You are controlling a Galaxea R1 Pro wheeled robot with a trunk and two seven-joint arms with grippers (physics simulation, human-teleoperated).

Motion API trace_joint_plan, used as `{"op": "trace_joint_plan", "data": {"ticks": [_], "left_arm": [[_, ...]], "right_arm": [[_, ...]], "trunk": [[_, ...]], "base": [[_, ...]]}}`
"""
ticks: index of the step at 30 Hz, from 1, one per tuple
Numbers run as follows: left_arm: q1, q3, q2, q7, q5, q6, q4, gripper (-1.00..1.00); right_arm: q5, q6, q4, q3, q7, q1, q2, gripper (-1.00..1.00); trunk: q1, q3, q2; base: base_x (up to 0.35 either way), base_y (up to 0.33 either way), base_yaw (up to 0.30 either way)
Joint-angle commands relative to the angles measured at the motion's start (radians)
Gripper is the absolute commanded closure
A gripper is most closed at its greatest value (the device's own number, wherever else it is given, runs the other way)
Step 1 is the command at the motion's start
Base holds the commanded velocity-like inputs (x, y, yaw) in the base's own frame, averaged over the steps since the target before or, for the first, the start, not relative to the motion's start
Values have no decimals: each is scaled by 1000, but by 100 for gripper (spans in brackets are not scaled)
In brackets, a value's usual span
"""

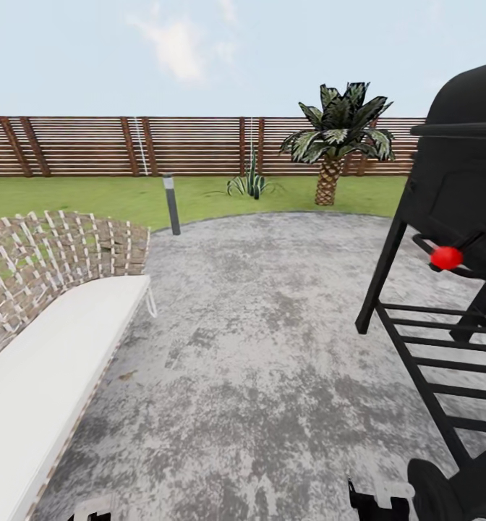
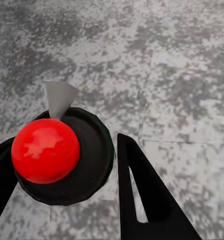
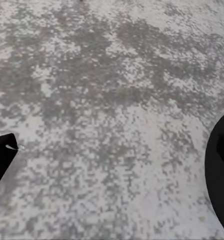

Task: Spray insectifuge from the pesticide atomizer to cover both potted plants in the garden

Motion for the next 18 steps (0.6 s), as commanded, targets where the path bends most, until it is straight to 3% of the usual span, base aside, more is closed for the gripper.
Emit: {"op": "trace_joint_plan", "data": {"ticks": [1, 18], "left_arm": [[-1, 3, 0, 7, -11, -4, 2, 100], [-1, 3, 0, 7, -11, -4, 2, 100]], "right_arm": [[11, -3, 2, -5, -6, -1, 0, -100], [11, -3, 1, -5, -8, -1, -2, -100]], "trunk": [[0, -1, 0], [0, -1, 0]], "base": [[339, 8, 0], [339, 1, 0]]}}
